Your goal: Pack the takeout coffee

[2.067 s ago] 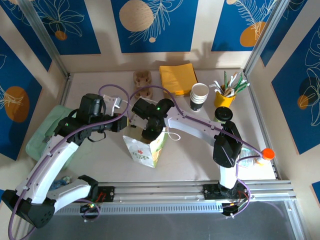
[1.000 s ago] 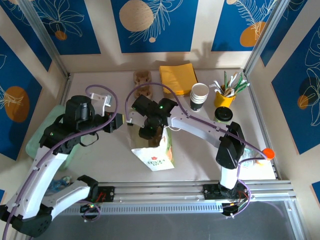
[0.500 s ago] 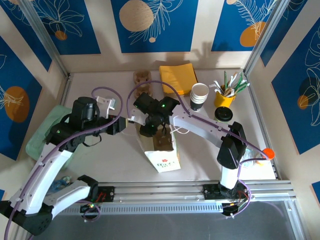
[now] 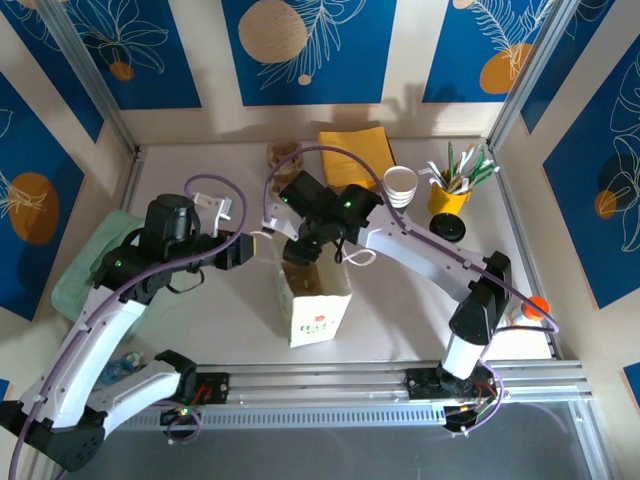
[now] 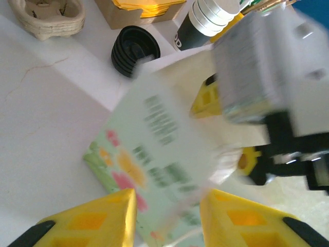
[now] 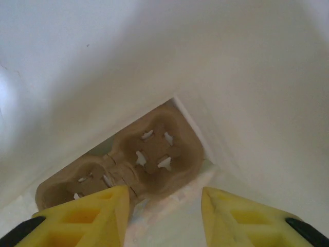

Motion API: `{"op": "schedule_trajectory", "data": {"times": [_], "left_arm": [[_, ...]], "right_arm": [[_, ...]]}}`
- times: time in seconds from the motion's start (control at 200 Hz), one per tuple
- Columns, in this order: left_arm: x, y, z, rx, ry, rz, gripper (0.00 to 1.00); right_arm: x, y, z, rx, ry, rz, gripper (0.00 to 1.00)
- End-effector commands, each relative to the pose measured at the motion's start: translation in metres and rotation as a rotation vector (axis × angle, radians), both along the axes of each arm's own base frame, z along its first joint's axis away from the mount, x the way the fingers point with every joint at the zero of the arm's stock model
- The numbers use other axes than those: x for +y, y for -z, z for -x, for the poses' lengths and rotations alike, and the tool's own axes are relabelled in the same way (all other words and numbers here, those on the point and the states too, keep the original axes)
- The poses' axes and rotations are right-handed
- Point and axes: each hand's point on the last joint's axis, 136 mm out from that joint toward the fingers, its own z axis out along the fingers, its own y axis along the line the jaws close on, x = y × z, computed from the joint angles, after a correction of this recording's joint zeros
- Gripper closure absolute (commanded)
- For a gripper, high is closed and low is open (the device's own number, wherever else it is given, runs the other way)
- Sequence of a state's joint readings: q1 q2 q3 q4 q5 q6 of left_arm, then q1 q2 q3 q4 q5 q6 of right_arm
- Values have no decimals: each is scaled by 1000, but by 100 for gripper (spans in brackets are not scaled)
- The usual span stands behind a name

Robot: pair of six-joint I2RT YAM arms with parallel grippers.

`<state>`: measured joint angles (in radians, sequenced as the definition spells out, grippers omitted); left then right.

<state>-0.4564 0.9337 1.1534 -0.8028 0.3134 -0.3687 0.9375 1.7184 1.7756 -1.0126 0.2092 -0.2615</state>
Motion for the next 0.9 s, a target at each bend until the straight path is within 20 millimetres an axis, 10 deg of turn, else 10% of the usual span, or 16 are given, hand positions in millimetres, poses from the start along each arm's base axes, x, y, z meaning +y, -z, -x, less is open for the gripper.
{"op": "schedule_trajectory", "data": {"times": [0.0,0.465,0.895], "left_arm": [[-6,-7,0,-11,19,30,63],[0,-12,-7,-31,-20,4,57],[7,-23,-7,-71,-51,0,52]], "right_arm": [[-10,-36,2,2,61,-78,57],[-69,-96,-12,21,554,-139,38],[-61,-40,-18,230,764,-67,38]]}}
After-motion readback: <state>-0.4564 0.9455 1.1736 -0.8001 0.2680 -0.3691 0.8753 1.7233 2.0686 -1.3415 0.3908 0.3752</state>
